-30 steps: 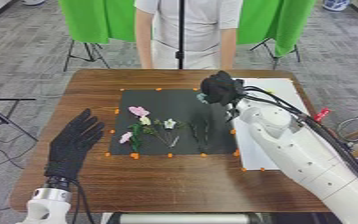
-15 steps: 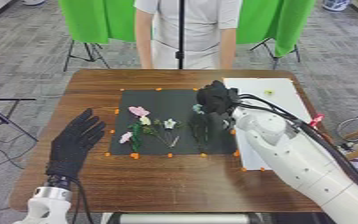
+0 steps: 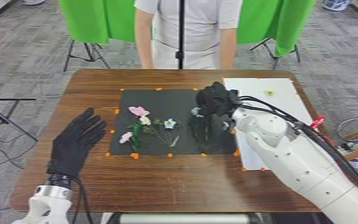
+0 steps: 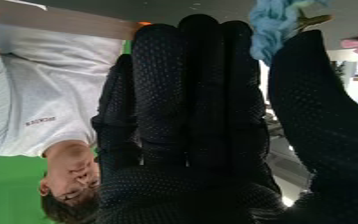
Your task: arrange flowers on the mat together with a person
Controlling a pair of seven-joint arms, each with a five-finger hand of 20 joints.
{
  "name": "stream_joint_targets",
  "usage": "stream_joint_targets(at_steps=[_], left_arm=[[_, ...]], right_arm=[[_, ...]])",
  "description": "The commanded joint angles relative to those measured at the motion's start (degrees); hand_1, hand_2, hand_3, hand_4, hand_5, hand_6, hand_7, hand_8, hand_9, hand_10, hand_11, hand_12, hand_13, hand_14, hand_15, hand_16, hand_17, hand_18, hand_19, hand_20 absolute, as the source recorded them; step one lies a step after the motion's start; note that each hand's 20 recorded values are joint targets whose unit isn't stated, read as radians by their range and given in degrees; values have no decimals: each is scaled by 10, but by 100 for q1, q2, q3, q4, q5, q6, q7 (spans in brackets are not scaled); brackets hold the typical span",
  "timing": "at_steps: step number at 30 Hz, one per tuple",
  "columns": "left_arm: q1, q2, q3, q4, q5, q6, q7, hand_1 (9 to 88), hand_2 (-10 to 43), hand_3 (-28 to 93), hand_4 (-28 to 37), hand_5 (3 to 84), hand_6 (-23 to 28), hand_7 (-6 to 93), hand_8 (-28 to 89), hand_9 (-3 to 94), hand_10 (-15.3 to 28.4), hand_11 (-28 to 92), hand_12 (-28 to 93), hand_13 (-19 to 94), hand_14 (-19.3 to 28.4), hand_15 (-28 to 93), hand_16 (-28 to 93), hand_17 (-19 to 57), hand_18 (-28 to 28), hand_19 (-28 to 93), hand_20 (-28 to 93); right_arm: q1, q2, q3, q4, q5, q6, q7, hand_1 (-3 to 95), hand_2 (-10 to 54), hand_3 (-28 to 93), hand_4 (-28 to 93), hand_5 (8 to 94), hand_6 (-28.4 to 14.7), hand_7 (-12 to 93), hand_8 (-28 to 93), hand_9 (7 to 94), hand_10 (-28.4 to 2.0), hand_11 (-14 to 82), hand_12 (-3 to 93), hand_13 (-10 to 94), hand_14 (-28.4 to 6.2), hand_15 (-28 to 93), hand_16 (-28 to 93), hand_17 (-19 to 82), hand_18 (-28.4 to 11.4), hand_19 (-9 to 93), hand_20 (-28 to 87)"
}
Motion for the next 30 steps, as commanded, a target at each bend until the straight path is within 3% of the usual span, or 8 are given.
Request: stream_joint_targets(at_steps=[1, 3, 6, 12, 16, 23, 26, 30], left_arm=[[64, -2, 23, 42, 4, -13, -13, 258, 31, 722, -257, 342, 32, 201, -98, 291, 125, 217, 167, 248, 145, 280, 8, -86, 223, 450, 104], [67, -54, -8, 34, 30, -34, -36, 258, 31, 722, -257, 342, 32, 201, -98, 291, 125, 217, 167, 248, 145, 280, 9, -86, 223, 450, 104], [86, -17, 13, 32, 9, -18, -5, 258, 31, 721, -257, 342, 32, 201, -98, 290, 125, 217, 167, 248, 145, 281, 8, -86, 223, 451, 104], [73, -65, -6, 29, 35, -51, -25, 258, 31, 720, -258, 342, 32, 201, -98, 291, 125, 217, 167, 248, 145, 281, 8, -86, 223, 451, 104], [68, -90, -15, 21, 44, -63, -30, 258, 31, 721, -257, 342, 32, 201, -98, 291, 125, 218, 168, 248, 145, 281, 8, -86, 222, 451, 105], [244, -8, -26, -57, -27, 81, 79, 259, 31, 721, -258, 342, 33, 201, -98, 291, 125, 217, 167, 248, 145, 280, 8, -86, 222, 450, 104], [337, -54, -90, -99, -50, 133, 156, 258, 31, 721, -258, 343, 33, 201, -98, 291, 126, 218, 168, 248, 145, 279, 8, -86, 223, 450, 105], [474, 146, -49, -132, -181, 339, 350, 257, 32, 720, -261, 343, 33, 201, -98, 291, 126, 216, 166, 248, 145, 280, 8, -86, 223, 450, 105]], right_arm=[[5, 111, 65, -169, 87, 60, 11, 390, -85, 771, -283, 634, 25, 375, -56, 710, -79, 296, 271, 647, -65, 600, 204, 250, -172, 718, 400], [-11, 136, 77, -240, 147, 89, -1, 379, -86, 781, -283, 630, 23, 361, -57, 703, -81, 307, 252, 645, -66, 599, 204, 247, -173, 718, 402], [-56, 175, 113, -334, 173, 209, -68, 365, -87, 792, -283, 627, 23, 350, -58, 690, -84, 312, 240, 643, -67, 599, 203, 245, -175, 718, 403], [-197, 298, 239, -653, 461, 204, 32, 356, -84, 801, -283, 624, 24, 344, -60, 688, -87, 314, 234, 641, -70, 602, 203, 242, -177, 718, 405], [-620, 506, 696, -1330, 1305, 79, 375, 331, -52, 814, -283, 618, 19, 327, -79, 673, -92, 312, 233, 628, -75, 603, 203, 237, -179, 717, 407], [-2524, 782, 3045, -3006, 4895, -670, 1097, 278, 41, 859, -269, 555, -12, 273, -161, 581, -129, 280, 227, 524, -106, 540, 167, 192, -194, 642, 371], [-3563, 907, 4000, -3468, 6798, -521, 1297, 241, 60, 848, -260, 503, -32, 247, -146, 525, -147, 258, 222, 463, -125, 518, 164, 172, -203, 622, 360], [-5072, 740, 5277, -4084, 8137, -455, 1430, 196, 46, 829, -252, 452, -59, 194, -119, 459, -160, 232, 226, 403, -148, 511, 159, 158, -216, 634, 367]])
